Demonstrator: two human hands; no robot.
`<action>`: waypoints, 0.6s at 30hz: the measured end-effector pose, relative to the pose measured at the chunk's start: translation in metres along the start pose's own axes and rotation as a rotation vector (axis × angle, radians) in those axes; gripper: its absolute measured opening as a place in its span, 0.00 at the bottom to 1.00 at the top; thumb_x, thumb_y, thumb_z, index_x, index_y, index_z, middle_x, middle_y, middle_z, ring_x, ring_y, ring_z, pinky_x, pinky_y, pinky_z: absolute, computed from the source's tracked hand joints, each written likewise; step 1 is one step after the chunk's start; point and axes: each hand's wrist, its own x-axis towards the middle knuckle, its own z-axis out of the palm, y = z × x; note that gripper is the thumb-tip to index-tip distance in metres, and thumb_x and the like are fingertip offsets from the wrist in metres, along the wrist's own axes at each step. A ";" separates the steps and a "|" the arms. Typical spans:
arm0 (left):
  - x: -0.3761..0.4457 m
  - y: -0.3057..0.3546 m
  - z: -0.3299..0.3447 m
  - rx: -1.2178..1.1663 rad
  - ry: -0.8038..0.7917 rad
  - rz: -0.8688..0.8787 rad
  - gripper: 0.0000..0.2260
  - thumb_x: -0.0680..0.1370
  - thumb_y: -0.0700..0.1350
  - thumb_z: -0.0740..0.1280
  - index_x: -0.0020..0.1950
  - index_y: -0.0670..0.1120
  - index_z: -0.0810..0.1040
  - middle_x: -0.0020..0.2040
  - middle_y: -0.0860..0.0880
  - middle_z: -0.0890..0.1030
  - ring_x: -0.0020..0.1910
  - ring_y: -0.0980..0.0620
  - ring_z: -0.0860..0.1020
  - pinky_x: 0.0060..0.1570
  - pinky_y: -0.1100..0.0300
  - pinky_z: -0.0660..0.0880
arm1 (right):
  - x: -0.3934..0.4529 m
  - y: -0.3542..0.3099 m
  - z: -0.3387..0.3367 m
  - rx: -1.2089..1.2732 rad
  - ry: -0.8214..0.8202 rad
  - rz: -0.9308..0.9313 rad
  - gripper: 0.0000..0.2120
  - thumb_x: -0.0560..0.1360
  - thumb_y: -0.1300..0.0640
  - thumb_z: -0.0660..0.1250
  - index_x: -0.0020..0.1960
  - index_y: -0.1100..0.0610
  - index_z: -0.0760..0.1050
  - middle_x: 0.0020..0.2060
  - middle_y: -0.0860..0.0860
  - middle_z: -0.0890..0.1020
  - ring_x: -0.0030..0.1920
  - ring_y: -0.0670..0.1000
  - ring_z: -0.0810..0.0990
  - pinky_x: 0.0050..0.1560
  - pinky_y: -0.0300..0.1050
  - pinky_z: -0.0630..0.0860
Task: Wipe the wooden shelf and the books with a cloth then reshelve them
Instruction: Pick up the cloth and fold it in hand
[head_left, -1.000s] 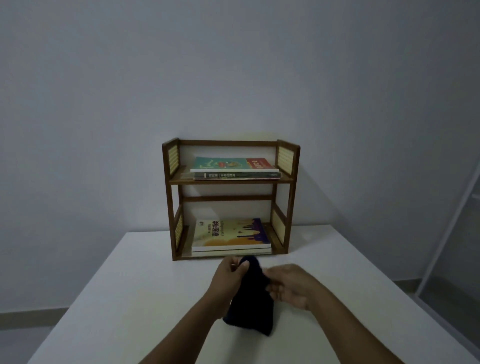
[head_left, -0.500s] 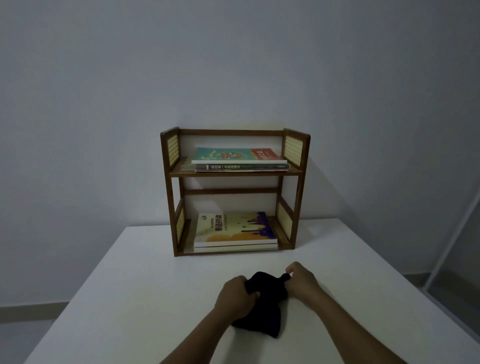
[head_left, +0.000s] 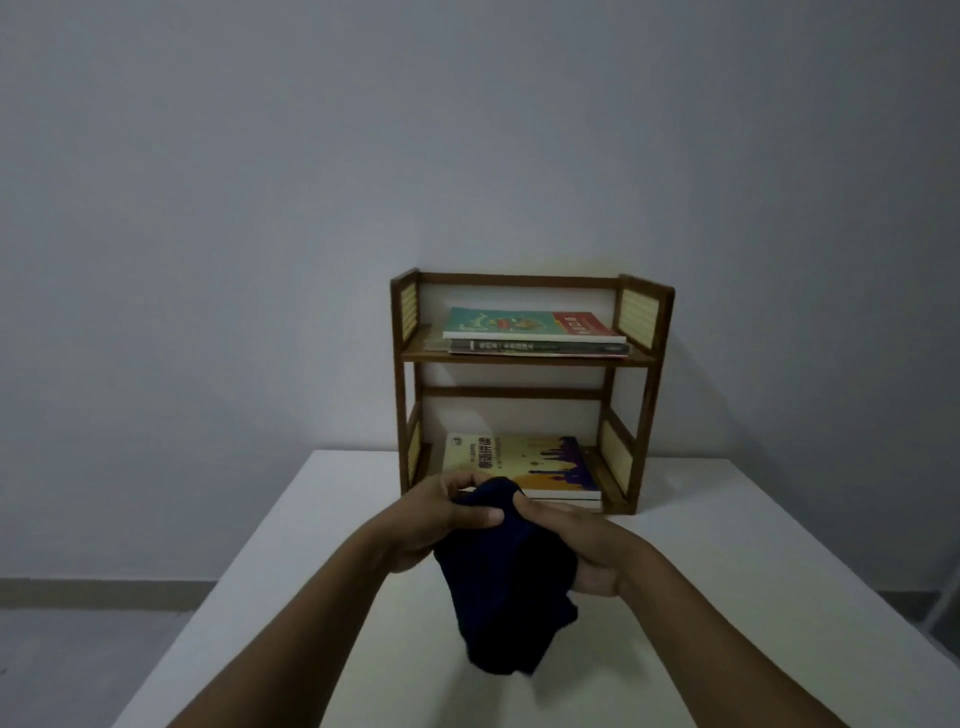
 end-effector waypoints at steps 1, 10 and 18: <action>-0.008 0.001 -0.006 -0.001 0.035 0.015 0.18 0.72 0.39 0.74 0.60 0.43 0.77 0.56 0.42 0.82 0.54 0.42 0.81 0.49 0.54 0.79 | 0.005 0.001 0.011 0.045 -0.002 -0.019 0.22 0.78 0.49 0.66 0.68 0.58 0.73 0.63 0.64 0.77 0.65 0.64 0.75 0.69 0.60 0.69; -0.163 -0.044 -0.040 -0.298 0.699 0.012 0.25 0.74 0.67 0.62 0.61 0.50 0.76 0.57 0.49 0.81 0.56 0.47 0.79 0.56 0.46 0.76 | 0.058 0.041 0.171 0.221 -0.075 -0.047 0.20 0.77 0.53 0.67 0.66 0.59 0.74 0.59 0.64 0.80 0.60 0.64 0.79 0.59 0.58 0.76; -0.309 -0.106 -0.090 -0.561 0.936 0.167 0.28 0.65 0.41 0.77 0.63 0.36 0.74 0.54 0.34 0.82 0.53 0.35 0.81 0.51 0.44 0.79 | 0.062 0.123 0.327 0.008 -0.229 0.041 0.13 0.77 0.60 0.65 0.59 0.63 0.77 0.53 0.65 0.82 0.52 0.61 0.82 0.52 0.53 0.80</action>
